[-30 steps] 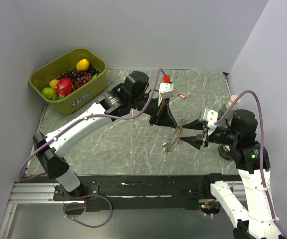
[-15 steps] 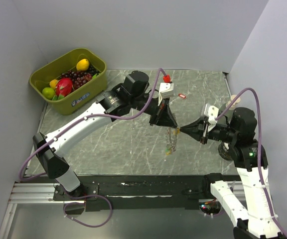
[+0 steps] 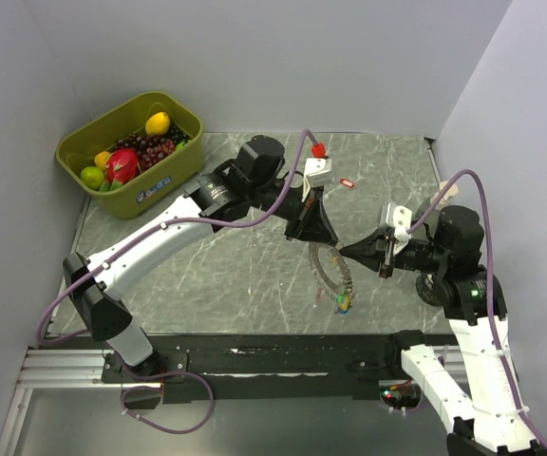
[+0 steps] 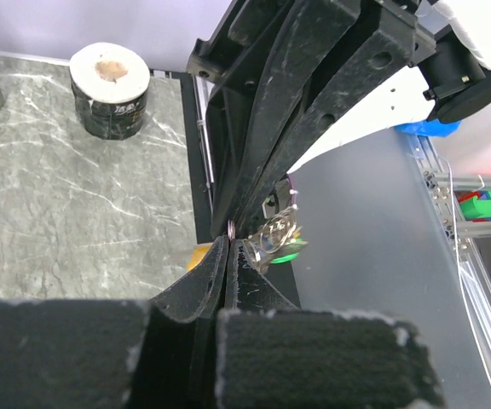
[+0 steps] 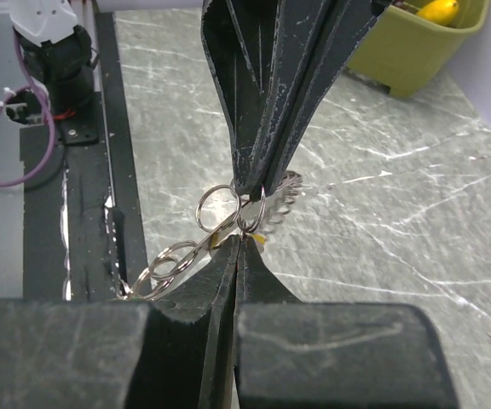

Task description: Remove the keys from the keyring

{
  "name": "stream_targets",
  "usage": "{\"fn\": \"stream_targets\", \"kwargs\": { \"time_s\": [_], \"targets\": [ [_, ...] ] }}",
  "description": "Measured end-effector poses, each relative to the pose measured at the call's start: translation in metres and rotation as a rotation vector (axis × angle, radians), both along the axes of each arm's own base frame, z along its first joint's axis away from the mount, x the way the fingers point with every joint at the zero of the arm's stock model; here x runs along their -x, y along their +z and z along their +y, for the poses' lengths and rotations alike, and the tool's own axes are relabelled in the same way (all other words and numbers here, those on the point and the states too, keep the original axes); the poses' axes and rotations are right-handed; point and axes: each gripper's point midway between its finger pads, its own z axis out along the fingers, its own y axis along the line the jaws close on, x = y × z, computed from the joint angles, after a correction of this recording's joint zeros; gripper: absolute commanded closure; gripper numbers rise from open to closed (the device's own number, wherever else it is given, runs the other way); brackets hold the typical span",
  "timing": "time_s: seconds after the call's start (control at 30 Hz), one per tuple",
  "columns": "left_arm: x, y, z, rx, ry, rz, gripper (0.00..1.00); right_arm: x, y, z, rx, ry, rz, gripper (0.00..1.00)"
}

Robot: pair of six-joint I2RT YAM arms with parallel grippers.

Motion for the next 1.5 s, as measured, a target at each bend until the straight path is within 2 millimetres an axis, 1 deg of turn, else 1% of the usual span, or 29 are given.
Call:
{"fn": "stream_targets", "kwargs": {
  "time_s": [0.3,0.67,0.7,0.77,0.8,0.9,1.03,1.2,1.33,1.37,1.4,1.5],
  "targets": [
    [-0.001,0.0,0.001,-0.007,0.008,0.019,0.99,-0.002,-0.002,0.009,-0.004,0.021,0.028,1.0],
    [-0.005,-0.001,0.002,-0.011,0.022,0.02,0.99,-0.006,-0.003,0.012,-0.003,0.007,0.049,1.0],
    [-0.005,-0.001,0.002,-0.011,0.023,0.02,0.99,-0.006,-0.003,0.012,-0.003,0.005,0.052,0.91],
    [-0.005,-0.001,0.002,-0.011,0.023,0.019,0.99,-0.005,-0.002,0.011,0.001,0.003,0.059,0.81],
    [-0.005,0.0,0.002,-0.008,0.023,0.017,0.99,-0.004,-0.001,0.011,0.004,0.004,0.059,0.74],
    [-0.005,0.002,0.002,-0.001,0.021,0.01,0.99,-0.001,0.005,0.011,0.007,0.013,0.044,0.66],
    [-0.004,0.004,0.002,0.005,0.013,0.008,0.99,0.003,0.007,0.01,-0.006,0.024,0.052,0.6],
    [-0.003,0.005,0.002,0.006,0.011,0.004,0.99,0.004,0.014,0.007,-0.056,0.041,0.082,0.59],
    [-0.003,0.005,0.002,0.007,0.01,0.002,0.99,0.004,0.026,0.006,-0.111,0.068,0.108,0.58],
    [-0.003,0.006,0.002,0.008,0.009,0.002,0.99,0.004,0.027,0.006,-0.12,0.075,0.112,0.59],
    [-0.003,0.006,0.002,0.01,0.006,0.002,0.99,0.005,0.029,0.006,-0.134,0.092,0.12,0.61],
    [-0.002,0.008,0.002,0.014,0.0,0.001,0.99,0.005,0.029,0.008,-0.157,0.117,0.138,0.65]
  ]
}}
